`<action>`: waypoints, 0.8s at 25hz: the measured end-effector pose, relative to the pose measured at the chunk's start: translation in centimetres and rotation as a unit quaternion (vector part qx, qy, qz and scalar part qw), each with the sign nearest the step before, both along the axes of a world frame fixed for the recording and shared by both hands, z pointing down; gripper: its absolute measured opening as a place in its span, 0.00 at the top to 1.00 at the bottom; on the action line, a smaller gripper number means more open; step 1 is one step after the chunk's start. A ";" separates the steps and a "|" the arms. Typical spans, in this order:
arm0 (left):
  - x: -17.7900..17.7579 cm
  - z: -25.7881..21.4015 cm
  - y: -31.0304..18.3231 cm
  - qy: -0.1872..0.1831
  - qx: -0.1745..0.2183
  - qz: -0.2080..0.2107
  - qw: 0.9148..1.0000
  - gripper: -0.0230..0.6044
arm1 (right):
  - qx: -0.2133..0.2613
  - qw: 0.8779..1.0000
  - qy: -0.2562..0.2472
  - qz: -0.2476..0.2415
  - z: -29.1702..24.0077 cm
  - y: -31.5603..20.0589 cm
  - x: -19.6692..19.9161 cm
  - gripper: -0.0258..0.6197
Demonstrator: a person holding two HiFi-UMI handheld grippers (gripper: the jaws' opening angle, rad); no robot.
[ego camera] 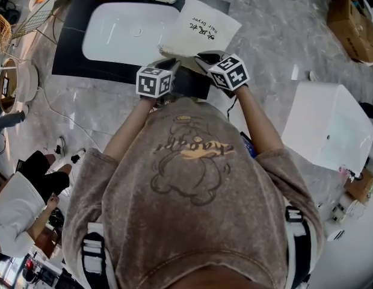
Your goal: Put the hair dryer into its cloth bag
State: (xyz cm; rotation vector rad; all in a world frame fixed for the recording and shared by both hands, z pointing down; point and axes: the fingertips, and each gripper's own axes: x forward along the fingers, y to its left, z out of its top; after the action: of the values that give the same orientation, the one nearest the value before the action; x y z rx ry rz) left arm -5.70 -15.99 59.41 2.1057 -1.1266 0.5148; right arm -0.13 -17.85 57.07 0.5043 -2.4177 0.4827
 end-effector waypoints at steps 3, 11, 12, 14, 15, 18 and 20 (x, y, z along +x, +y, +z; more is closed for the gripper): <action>-1.7 -1.1 0.5 -0.003 0.010 -0.012 1.000 0.85 | -0.002 1.000 0.005 -0.002 0.6 0.1 -0.2 0.89; -4.6 -4.0 0.5 0.001 0.043 -0.046 0.998 0.85 | -0.005 1.000 0.019 -0.004 2.5 0.7 -0.6 0.89; -4.8 -4.4 0.4 0.002 0.048 -0.048 0.998 0.85 | -0.007 1.000 0.021 -0.003 2.7 0.7 -0.7 0.89; -5.1 -5.3 0.0 0.005 0.057 -0.051 0.997 0.85 | -0.008 1.000 0.024 -0.002 2.9 0.8 -0.7 0.88; -5.2 -5.8 -0.2 0.006 0.063 -0.052 0.997 0.85 | -0.007 1.000 0.022 -0.002 2.8 0.8 -0.8 0.87; -5.5 -7.4 -0.8 0.008 0.082 -0.052 0.995 0.85 | 0.002 1.000 0.009 0.002 1.8 0.9 -1.0 0.77; -5.5 -8.5 -1.0 0.009 0.095 -0.050 0.994 0.86 | 0.011 1.000 -0.005 0.011 0.7 0.9 -0.9 0.76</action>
State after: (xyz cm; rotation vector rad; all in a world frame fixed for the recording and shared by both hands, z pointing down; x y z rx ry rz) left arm -11.18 -17.02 50.93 2.1960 -1.3073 0.3521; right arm -0.99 -16.98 57.73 0.5396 -2.4306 0.4700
